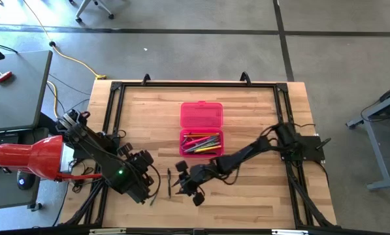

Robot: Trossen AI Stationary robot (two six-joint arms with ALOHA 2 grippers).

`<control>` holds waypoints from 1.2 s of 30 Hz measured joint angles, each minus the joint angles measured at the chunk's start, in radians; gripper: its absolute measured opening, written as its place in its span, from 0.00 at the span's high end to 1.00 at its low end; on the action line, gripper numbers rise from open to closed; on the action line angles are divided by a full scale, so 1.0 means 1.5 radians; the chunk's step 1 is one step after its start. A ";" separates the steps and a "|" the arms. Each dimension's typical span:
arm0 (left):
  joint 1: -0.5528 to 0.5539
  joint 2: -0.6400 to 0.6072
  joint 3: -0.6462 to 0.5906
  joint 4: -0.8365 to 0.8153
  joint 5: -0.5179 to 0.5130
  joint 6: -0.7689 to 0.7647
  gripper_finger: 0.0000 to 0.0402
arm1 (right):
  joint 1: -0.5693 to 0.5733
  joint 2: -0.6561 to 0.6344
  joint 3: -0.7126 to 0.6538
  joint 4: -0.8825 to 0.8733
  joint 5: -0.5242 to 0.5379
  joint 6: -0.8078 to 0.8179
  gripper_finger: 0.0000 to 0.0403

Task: Pick & place school supplies into a supply box
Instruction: Put the black pen into the pink supply box

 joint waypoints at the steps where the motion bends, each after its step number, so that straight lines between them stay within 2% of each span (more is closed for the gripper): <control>1: 0.000 0.001 0.000 0.004 -0.002 0.001 0.76 | -0.007 0.014 0.013 0.002 -0.013 -0.008 0.69; 6: 0.000 0.001 0.000 0.002 -0.005 0.002 0.76 | -0.033 0.093 0.104 -0.049 -0.056 -0.068 0.69; 12: 0.000 0.001 0.000 0.002 -0.005 0.002 0.76 | -0.046 0.172 0.248 -0.218 -0.126 -0.157 0.69; 17: 0.000 0.001 0.000 0.002 -0.003 0.004 0.76 | -0.050 0.211 0.327 -0.302 -0.140 -0.223 0.69; 27: 0.000 0.001 -0.001 0.002 -0.002 0.020 0.76 | -0.059 0.221 0.340 -0.376 -0.145 -0.242 0.71; 36: 0.000 0.001 -0.001 0.002 -0.002 0.020 0.76 | -0.057 0.221 0.341 -0.412 -0.142 -0.216 0.92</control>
